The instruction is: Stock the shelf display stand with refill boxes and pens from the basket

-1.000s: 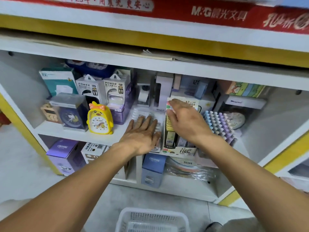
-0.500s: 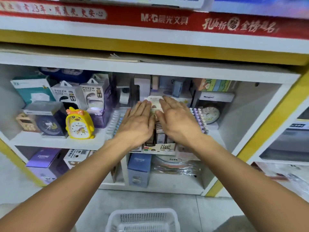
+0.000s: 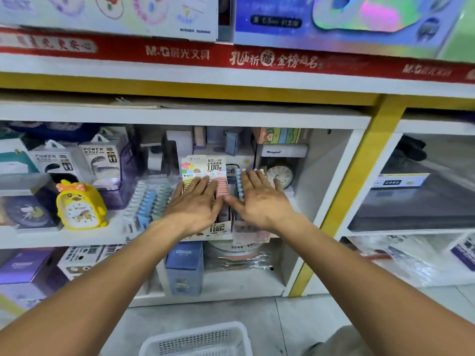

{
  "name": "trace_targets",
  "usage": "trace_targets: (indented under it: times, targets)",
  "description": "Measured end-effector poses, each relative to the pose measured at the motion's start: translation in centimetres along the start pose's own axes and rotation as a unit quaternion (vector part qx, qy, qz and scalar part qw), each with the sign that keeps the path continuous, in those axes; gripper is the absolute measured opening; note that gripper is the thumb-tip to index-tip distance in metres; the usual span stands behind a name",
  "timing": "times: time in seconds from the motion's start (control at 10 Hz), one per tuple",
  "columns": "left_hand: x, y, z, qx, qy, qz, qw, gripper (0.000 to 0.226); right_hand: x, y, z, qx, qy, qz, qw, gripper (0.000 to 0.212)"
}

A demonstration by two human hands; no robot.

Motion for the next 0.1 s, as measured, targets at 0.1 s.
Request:
trace_targets:
  times: [0.1]
  targets:
    - [0.76, -1.37, 0.61, 0.024, 0.026, 0.017, 0.999, 0.064, 1.50, -1.35, 0.80, -0.033, -0.031, 0.031, 0.999, 0.080]
Point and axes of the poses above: each hand's wrist, its own x-axis away from the middle knuckle, its own y-axis out of the palm, z = x × y, the point moved 1 cm from there along -x, towards the middle knuckle, and after that the axes turned 15 degrees about -z, right-handed, at the moved point
